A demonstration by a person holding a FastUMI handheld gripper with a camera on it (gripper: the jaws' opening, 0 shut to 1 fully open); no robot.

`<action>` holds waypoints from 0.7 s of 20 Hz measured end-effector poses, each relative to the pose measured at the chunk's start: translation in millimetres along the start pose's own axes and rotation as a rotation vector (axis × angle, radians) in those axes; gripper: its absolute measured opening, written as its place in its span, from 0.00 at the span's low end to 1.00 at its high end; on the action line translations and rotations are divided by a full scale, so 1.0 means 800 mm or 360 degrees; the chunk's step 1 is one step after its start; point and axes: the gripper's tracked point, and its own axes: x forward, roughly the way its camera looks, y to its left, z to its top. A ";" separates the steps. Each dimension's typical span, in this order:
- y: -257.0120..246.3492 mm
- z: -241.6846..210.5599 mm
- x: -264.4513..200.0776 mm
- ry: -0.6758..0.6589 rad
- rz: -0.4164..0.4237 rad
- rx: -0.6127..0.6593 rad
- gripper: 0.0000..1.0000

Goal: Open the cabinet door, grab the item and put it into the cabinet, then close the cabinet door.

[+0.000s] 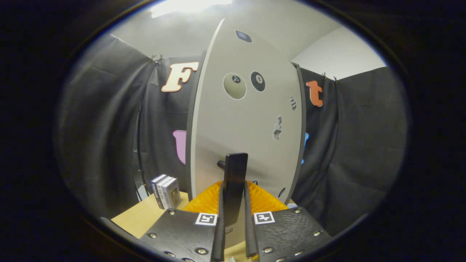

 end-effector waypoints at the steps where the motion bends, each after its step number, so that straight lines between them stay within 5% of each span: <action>1: -0.007 0.001 -0.007 0.0005 -0.0021 0.0005 0.22; 14: -0.135 -0.006 -0.082 0.0047 -0.0405 0.0066 0.22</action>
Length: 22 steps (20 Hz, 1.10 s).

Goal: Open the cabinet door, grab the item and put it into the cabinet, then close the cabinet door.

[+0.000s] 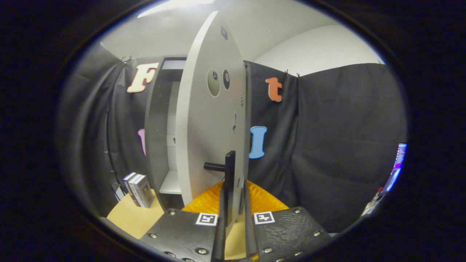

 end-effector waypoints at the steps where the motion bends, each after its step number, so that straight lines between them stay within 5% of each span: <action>1: -0.011 -0.004 0.009 0.0018 -0.0038 0.0018 0.13; 2: -0.024 -0.005 0.006 0.0032 -0.0066 -0.0003 0.04; 5: -0.042 -0.012 0.004 0.0050 -0.0137 -0.0059 0.05; 16: -0.098 -0.016 0.005 0.0108 0.0007 0.0048 0.05; 18: -0.108 -0.027 0.006 0.0154 0.0015 0.0052 0.23; 22: -0.147 -0.027 -0.007 0.0161 -0.0108 0.0021 0.23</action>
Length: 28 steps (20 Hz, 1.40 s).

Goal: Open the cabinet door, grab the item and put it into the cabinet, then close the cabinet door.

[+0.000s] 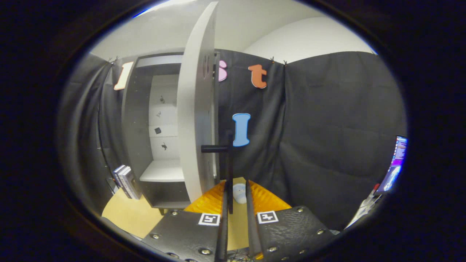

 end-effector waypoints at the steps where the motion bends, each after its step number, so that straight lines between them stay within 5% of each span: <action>1: -0.009 0.002 -0.003 -0.0003 -0.0031 0.0003 0.23; 11: -0.042 -0.013 -0.031 -0.0002 -0.0282 -0.0069 0.22; 19: 0.067 -0.079 -0.011 0.0134 0.0006 -0.0050 0.22; 28: 0.197 -0.264 0.012 0.0579 0.0432 -0.0025 0.23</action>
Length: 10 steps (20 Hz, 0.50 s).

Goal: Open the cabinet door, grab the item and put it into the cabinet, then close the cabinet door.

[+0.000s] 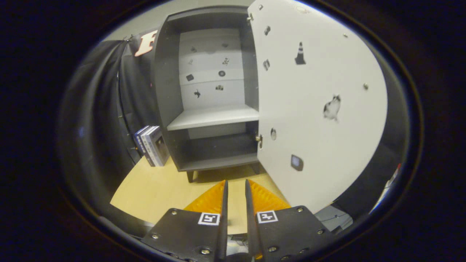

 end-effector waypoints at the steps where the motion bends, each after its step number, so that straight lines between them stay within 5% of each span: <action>1: 0.006 -0.019 0.011 0.0053 0.0022 -0.0016 0.23; 10: 0.049 -0.151 0.088 0.0464 0.0185 -0.0211 0.23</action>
